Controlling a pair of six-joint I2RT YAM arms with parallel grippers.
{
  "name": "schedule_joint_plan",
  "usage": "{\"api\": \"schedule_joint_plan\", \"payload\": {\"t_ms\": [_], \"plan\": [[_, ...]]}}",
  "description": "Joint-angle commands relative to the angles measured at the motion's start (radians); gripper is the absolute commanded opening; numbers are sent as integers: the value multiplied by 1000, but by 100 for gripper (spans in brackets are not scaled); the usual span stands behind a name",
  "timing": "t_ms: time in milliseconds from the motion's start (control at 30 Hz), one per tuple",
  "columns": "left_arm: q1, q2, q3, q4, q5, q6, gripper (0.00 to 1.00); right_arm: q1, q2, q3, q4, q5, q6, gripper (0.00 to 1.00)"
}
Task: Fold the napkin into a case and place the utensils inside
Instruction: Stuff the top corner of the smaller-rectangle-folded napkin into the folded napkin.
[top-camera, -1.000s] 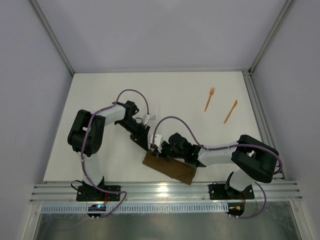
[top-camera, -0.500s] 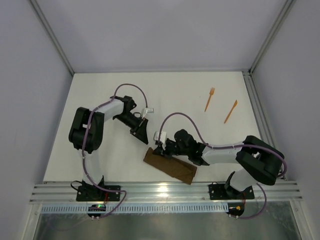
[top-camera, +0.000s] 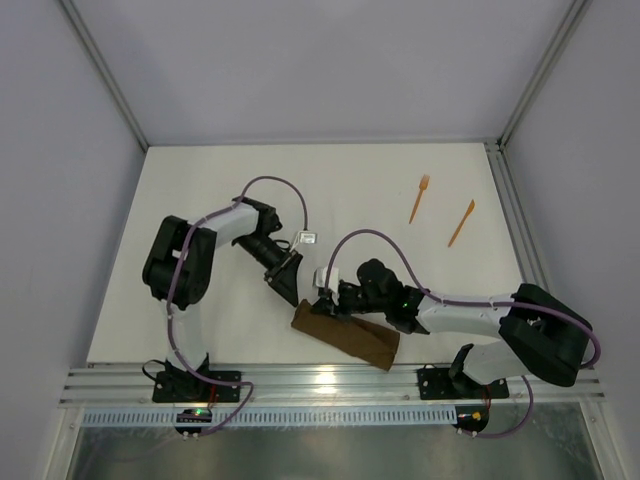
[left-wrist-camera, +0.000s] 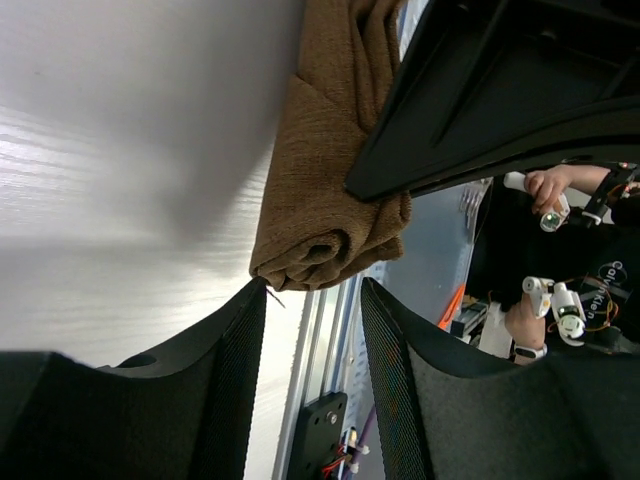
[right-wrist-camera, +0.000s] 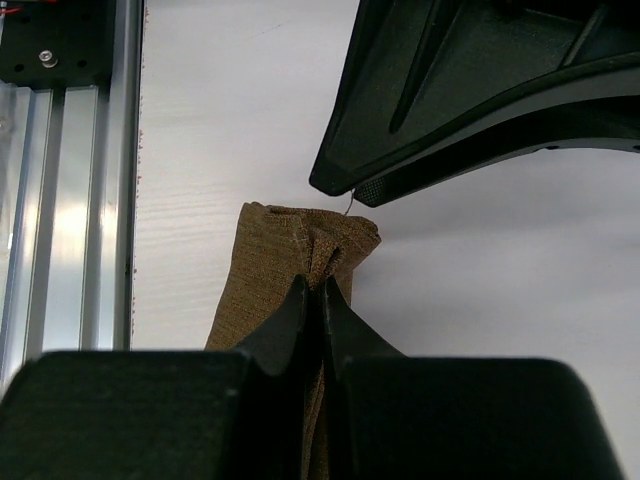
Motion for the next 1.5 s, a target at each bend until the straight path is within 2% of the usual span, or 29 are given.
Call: {"api": "schedule_joint_plan", "payload": {"t_ms": [0, 167, 333, 433, 500, 633, 733, 767, 833, 867, 967, 1033, 1133, 1267, 1333, 1467], "plan": [[-6, -52, -3, -68, 55, 93, 45, -1, -43, 41, -12, -40, -36, 3], [-10, -47, -26, -29, 24, 87, 41, -1, -54, 51, -23, -37, -46, 3], [-23, -39, -28, -25, 55, 93, 46, -1, -48, 55, -12, -39, -43, 3], [-35, -35, -39, 41, 55, 53, 47, -1, -48, 55, -3, -42, -43, 3], [-36, -30, -43, 84, 59, 13, 44, -1, -43, 58, -2, -43, -44, 3], [-61, -10, -31, 80, 56, 24, 41, -2, -42, 61, 9, -39, -43, 3], [-67, -10, -29, 75, 53, 22, 34, -5, -40, 61, 20, -39, -41, 3], [-67, -10, -29, 78, 53, 21, 24, -7, -40, 61, 23, -39, -40, 3], [-67, -6, -28, 77, 62, 16, 12, -7, -37, 58, 28, -36, -36, 3], [-67, -3, -26, 74, 70, 16, 0, -11, -37, 56, 29, -34, -32, 3], [-67, 10, -16, 58, 53, -10, 0, -22, -13, 55, 15, -17, 12, 3], [-63, 14, -26, 189, -17, -150, 0, -36, 47, 70, -24, -5, 89, 7], [-38, 47, -8, 265, -73, -312, 0, -76, 140, 113, -77, 6, 214, 9], [-18, 93, 27, 242, -140, -341, 0, -120, 217, 127, -74, -55, 324, 12], [-9, 125, 33, 230, -148, -344, 0, -131, 242, 147, -109, -80, 329, 13], [2, 146, 37, 234, -168, -355, 0, -165, 264, 151, -133, -118, 338, 26]]}}
